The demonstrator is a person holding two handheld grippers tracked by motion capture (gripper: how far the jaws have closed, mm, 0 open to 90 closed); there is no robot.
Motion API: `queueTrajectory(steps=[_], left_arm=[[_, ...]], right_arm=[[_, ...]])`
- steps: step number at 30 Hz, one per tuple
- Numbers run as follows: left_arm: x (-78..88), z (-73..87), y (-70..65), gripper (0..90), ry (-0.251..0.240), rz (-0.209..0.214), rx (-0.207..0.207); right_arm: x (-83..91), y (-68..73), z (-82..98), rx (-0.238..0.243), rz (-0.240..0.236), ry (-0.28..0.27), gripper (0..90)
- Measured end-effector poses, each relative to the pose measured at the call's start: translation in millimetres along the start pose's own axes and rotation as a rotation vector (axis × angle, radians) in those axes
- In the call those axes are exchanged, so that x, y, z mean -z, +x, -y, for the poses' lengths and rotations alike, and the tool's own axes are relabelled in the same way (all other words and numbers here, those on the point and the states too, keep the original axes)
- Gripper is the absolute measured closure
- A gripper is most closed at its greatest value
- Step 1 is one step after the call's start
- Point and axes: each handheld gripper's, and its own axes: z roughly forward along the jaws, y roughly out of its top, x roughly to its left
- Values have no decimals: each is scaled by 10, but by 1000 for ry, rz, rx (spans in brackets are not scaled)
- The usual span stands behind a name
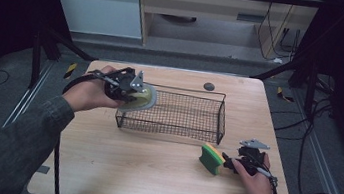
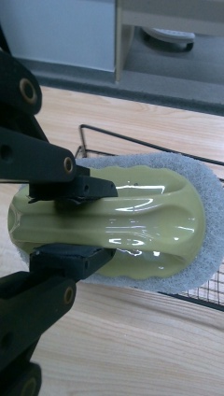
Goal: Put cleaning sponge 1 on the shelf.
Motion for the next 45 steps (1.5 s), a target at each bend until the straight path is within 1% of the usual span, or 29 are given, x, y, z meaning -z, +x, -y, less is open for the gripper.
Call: queueTrajectory(steps=[2,5,8,9,10,11,14,15,17,18,22,23,24,26,28,31,33,35,40,45], left_arm=[[-50,-72,1,706,2,-4,-19],[-110,-150,2,706,0,-15,-18],[-163,-213,-2,706,6,-55,-27],[-175,-220,1,706,9,-64,-22],[-199,-226,8,707,17,-59,-11],[-227,-229,14,707,21,-64,-12],[-312,-237,2,707,39,-74,-8],[-324,-240,-4,707,41,-81,-15],[-330,-238,-8,707,39,-83,-14],[-345,-228,-13,707,32,-83,-20],[-357,-200,33,706,8,-100,-23],[-359,-186,45,707,-7,-100,-22],[-359,-186,45,707,-7,-100,-22],[-377,-148,63,706,-30,-91,-36],[-390,-134,68,706,-30,-92,-44],[-409,-123,86,706,-27,-94,-42],[-417,-128,89,706,-28,-102,-57],[-433,-131,83,706,-31,-99,-59],[-525,-130,81,706,-10,-82,-72],[-616,-102,72,706,23,-69,-84]], right_arm=[[0,-1,1,4,1,1,15],[1,0,2,2,0,-1,15],[1,1,1,1,0,0,15],[1,0,1,2,0,-1,15],[3,0,2,2,0,0,16],[8,-1,7,9,3,2,17],[11,3,9,9,1,1,14],[7,6,4,5,-2,2,11],[-2,5,-3,7,-1,4,7],[-12,6,-13,8,0,6,7],[-12,6,-13,8,0,7,7],[-12,7,-13,7,1,6,7],[-12,7,-13,7,1,6,7],[-12,7,-13,7,1,6,7],[-13,7,-12,8,2,5,7],[-11,10,-12,5,2,6,8],[-12,9,-12,6,2,6,8],[-13,7,-13,8,2,5,7],[-17,9,-17,5,2,4,7],[-17,9,-17,4,3,4,7]])
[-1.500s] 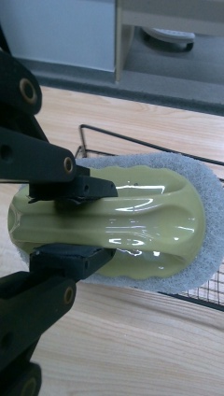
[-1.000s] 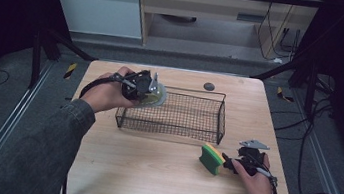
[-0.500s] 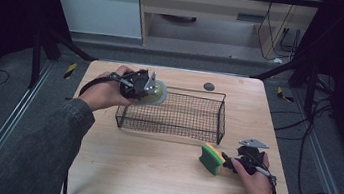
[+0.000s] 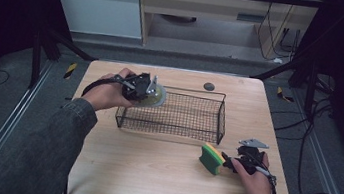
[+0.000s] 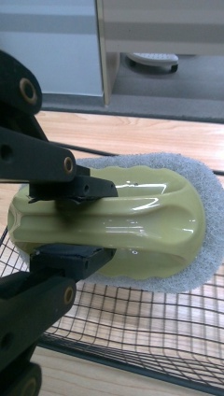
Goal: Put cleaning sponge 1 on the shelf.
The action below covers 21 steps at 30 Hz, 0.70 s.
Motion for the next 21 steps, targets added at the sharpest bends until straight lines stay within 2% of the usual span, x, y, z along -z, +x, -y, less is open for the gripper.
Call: queueTrajectory(steps=[10,21], left_arm=[[-115,76,-53,706,31,21,-17],[-178,180,-73,706,46,42,3]], right_arm=[[0,0,0,0,0,0,7],[0,0,0,1,0,0,7]])
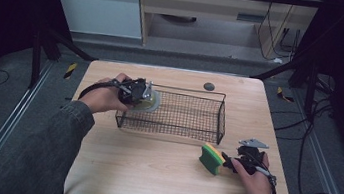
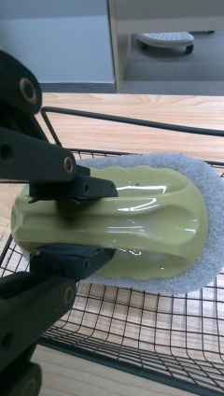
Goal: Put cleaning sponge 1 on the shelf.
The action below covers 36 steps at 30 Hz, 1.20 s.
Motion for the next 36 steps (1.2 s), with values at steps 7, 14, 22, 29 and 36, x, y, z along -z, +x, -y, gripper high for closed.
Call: queueTrajectory(steps=[7,14,22,29,36], left_arm=[[-23,2,-10,705,6,11,2],[-70,-3,-16,704,0,21,2],[-208,17,-41,704,21,60,29],[-286,63,-40,704,36,73,39],[-345,83,-49,705,40,92,52]], right_arm=[[0,0,0,0,0,0,7],[0,0,0,0,0,0,7],[3,3,-1,-5,-2,2,7],[2,3,-1,-5,-2,1,7],[2,2,-1,-4,-2,1,7]])
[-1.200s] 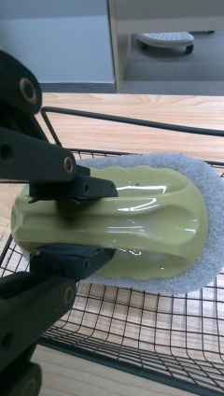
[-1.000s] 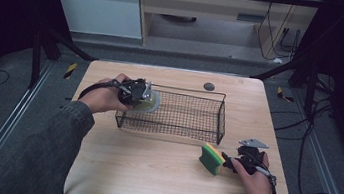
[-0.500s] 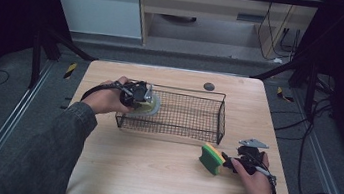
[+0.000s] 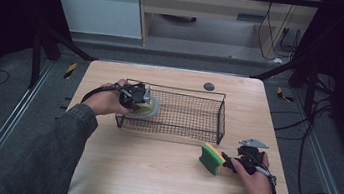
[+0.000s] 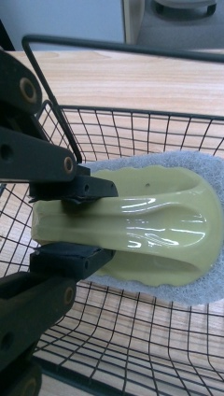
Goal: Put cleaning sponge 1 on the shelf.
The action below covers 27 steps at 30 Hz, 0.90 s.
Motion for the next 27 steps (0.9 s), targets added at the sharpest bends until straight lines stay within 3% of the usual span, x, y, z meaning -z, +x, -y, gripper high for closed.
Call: queueTrajectory(steps=[6,27], left_arm=[[-57,0,-6,704,8,17,-5],[-189,-18,16,703,-34,57,44]], right_arm=[[0,0,0,0,0,0,7],[-1,-1,0,2,0,-1,8]])
